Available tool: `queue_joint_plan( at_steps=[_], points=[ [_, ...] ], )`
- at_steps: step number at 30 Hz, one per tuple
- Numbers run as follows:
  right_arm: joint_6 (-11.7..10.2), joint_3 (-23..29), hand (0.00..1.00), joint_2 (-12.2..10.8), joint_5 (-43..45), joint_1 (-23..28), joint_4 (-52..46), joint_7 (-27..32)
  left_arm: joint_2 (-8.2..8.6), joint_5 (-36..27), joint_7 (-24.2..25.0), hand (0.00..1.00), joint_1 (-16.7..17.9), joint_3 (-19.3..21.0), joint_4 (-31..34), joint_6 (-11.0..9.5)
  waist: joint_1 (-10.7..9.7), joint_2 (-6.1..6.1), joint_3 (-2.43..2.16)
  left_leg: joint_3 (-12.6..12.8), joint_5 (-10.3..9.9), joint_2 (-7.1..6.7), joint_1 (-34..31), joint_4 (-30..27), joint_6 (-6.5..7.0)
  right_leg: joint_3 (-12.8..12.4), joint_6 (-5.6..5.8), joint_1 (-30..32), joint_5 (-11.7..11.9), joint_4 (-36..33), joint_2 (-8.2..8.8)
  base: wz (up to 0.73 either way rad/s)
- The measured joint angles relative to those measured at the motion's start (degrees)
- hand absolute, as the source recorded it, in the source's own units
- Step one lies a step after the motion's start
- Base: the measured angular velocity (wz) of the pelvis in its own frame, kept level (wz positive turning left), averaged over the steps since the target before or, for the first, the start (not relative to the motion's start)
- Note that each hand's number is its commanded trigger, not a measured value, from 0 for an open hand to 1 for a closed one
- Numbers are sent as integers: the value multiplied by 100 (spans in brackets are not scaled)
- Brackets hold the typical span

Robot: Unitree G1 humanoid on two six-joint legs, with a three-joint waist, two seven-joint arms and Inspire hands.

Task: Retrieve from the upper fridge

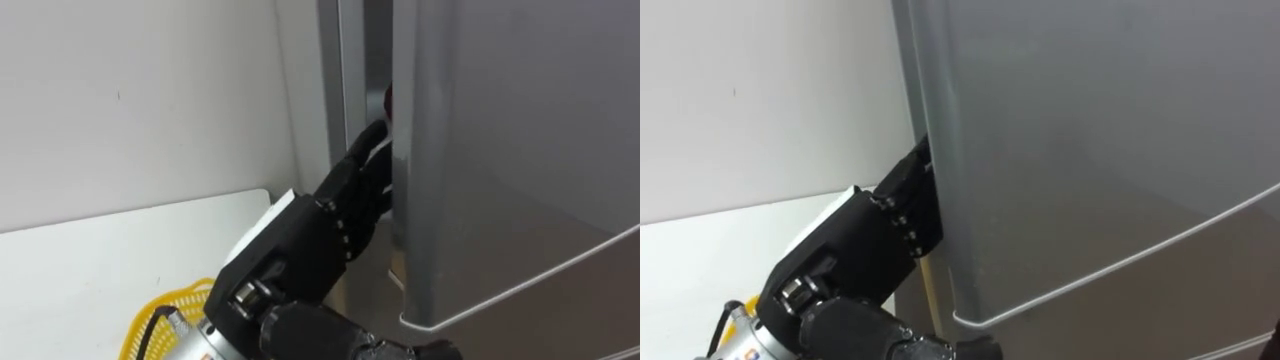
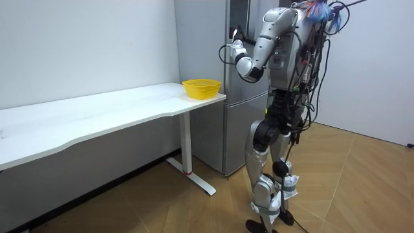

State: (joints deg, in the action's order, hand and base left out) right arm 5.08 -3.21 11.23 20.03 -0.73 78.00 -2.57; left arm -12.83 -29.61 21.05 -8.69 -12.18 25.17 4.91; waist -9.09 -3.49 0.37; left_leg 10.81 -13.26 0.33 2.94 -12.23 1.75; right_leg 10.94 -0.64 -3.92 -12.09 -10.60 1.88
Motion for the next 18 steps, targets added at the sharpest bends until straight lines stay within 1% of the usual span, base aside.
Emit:
queue_joint_plan(
  at_steps=[5, 7, 9, 11, 16, 18],
  points=[
    [7, -2, 0, 3, -75, 0, -1, 3, 5, -4, 19, 0, -2, -194, 1, 6, -14, -8, -1, 30, 0, 0, -19, 3, 0, -15, 0, 26, 0, 5, 3, -3],
    [30, -3, 0, 3, -77, -7, -1, 2, 10, -2, 64, 0, -2, -224, 1, 34, -7, -15, -6, 90, 0, 11, -36, 6, 0, -39, 0, 66, 0, -7, 1, -8],
    [89, -3, 0, 16, -73, -39, 6, 2, 15, 5, 79, 0, -24, -245, 0, 117, -26, -43, -25, 143, 0, 15, -40, 10, 0, -97, 0, 91, 4, -14, -2, -12],
    [108, -2, 0, 26, -73, -37, 13, 6, 17, 4, 85, 0, -50, -258, 0, 140, -33, -58, -35, 165, 0, 14, -31, 18, 0, -142, 2, 78, 6, -23, -3, -11],
    [130, 4, 0, 43, -135, -30, 14, 6, 24, 0, 110, 0, -82, -280, -4, 154, -174, -60, -30, 215, 0, 21, -22, 48, 0, -166, 4, 88, 15, -26, -8, -3],
    [129, 1, 0, 67, -194, -20, 12, 6, 47, -1, 112, 0, -85, -285, -40, 154, -205, -65, -26, 343, 0, 36, -10, 47, 0, -223, 5, 89, 32, -24, -11, -13]
  ],
)
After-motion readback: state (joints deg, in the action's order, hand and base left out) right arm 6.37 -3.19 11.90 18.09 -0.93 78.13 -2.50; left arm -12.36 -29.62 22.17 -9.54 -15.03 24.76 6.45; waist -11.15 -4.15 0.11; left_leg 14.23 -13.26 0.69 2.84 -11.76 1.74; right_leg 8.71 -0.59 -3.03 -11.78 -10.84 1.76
